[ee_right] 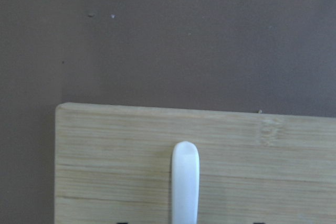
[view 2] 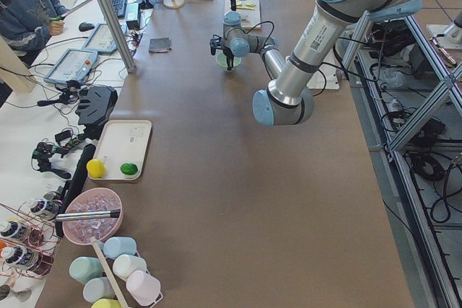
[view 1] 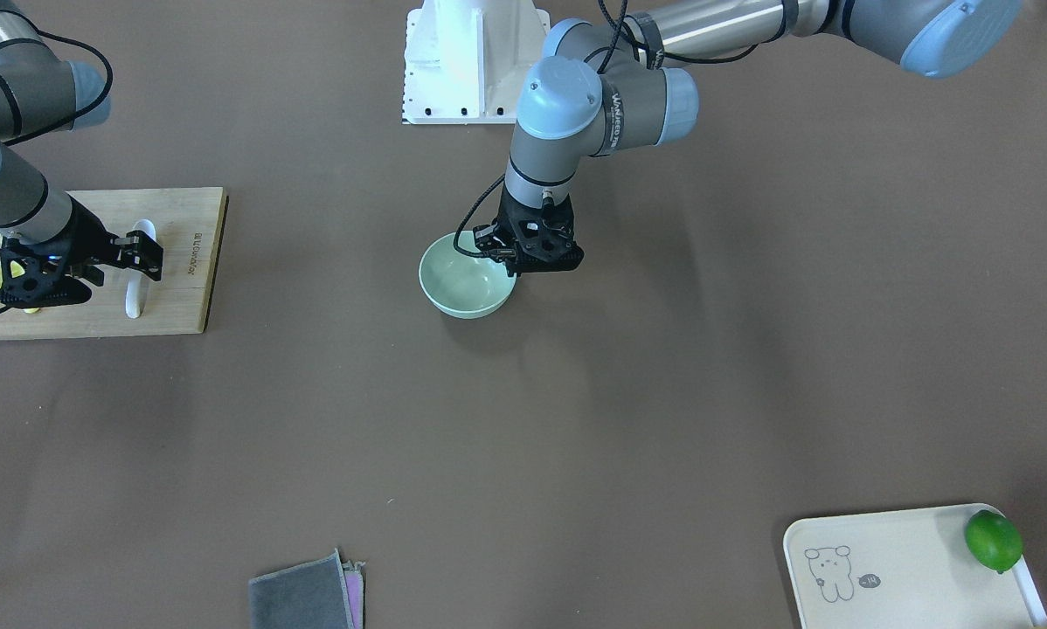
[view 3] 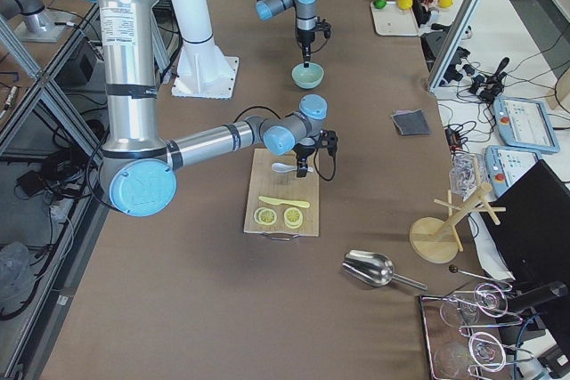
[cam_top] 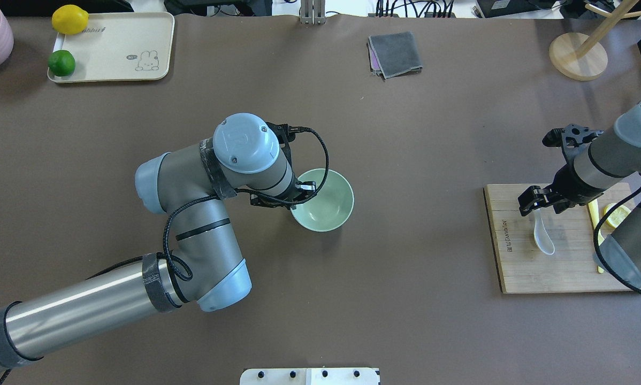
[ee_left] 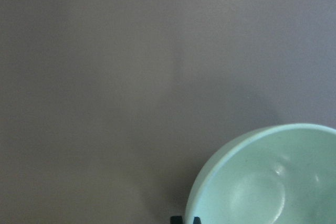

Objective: Place spoon in bowl
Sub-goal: 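Slide the bowl to table center with left gripper while right grasps white spoon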

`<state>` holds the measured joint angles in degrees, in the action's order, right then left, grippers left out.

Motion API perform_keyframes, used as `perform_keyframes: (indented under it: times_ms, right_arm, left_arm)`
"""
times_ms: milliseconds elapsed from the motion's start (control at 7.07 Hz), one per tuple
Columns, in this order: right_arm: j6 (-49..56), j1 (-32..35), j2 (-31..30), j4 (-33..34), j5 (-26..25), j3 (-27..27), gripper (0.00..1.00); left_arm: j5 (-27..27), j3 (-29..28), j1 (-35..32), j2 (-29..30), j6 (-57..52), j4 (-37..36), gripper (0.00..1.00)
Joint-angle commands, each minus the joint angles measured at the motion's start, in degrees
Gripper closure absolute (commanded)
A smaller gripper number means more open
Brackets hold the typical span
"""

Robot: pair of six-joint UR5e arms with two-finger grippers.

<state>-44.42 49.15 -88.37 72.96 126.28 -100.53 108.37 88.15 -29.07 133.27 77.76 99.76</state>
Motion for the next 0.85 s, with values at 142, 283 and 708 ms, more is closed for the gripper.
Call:
perform_keyframes:
  times_ms: [142,283,708]
  right_arm:
    - [0.56,-0.63,-0.14,-0.01,-0.06,0.24,0.95]
    - [1.09,-0.63,-0.05,-0.1,0.02,0.07,1.0]
    - [0.31,-0.46,1.0,0.07,0.46,-2.98,1.0]
  left_arm:
    - [0.0,0.0,-0.03,-0.11,0.02,0.0,1.0]
    - [0.0,0.09,-0.03,-0.11,0.11,0.0,0.95]
    - [0.17,2.97,-0.98,-0.64,-0.68,-0.78,0.02]
